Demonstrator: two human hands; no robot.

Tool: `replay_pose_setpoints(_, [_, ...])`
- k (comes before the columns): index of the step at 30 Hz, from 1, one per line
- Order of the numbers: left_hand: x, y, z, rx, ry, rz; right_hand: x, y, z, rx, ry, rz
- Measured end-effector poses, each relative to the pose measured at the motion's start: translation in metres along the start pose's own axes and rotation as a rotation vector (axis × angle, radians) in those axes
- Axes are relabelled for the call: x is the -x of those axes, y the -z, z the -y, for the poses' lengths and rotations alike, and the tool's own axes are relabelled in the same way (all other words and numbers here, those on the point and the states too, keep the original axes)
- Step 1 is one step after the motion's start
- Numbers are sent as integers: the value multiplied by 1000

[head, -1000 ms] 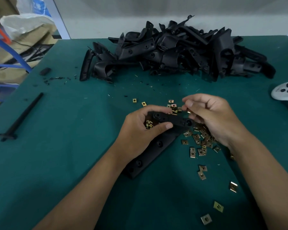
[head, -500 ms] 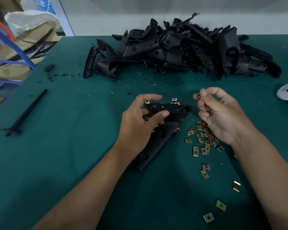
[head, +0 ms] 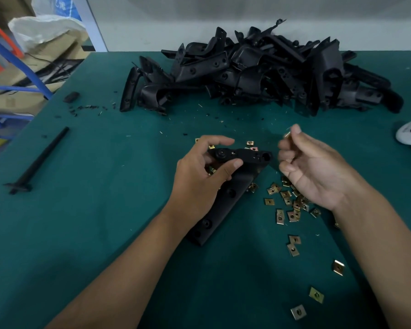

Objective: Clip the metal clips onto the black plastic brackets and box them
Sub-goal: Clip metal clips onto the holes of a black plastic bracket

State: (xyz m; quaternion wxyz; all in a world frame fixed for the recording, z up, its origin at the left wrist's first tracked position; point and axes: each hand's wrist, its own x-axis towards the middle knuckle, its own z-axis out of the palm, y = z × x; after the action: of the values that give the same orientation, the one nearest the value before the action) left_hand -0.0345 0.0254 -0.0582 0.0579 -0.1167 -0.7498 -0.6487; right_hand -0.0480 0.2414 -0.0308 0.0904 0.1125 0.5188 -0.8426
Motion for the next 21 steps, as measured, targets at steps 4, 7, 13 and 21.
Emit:
replay_pose_setpoints(4, [0,0,0,-17,-4,6,1,-1,0,10,51,-3])
replay_pose_setpoints(7, [0,0,-1,-27,-5,13,1,-2,0,25,85,-41])
replay_pose_setpoints(13, [1,0,-2,-52,23,70,2,-1,0,141,105,-17])
replay_pose_setpoints(21, [3,1,-3,-91,2,121,5,-5,-5,319,173,38])
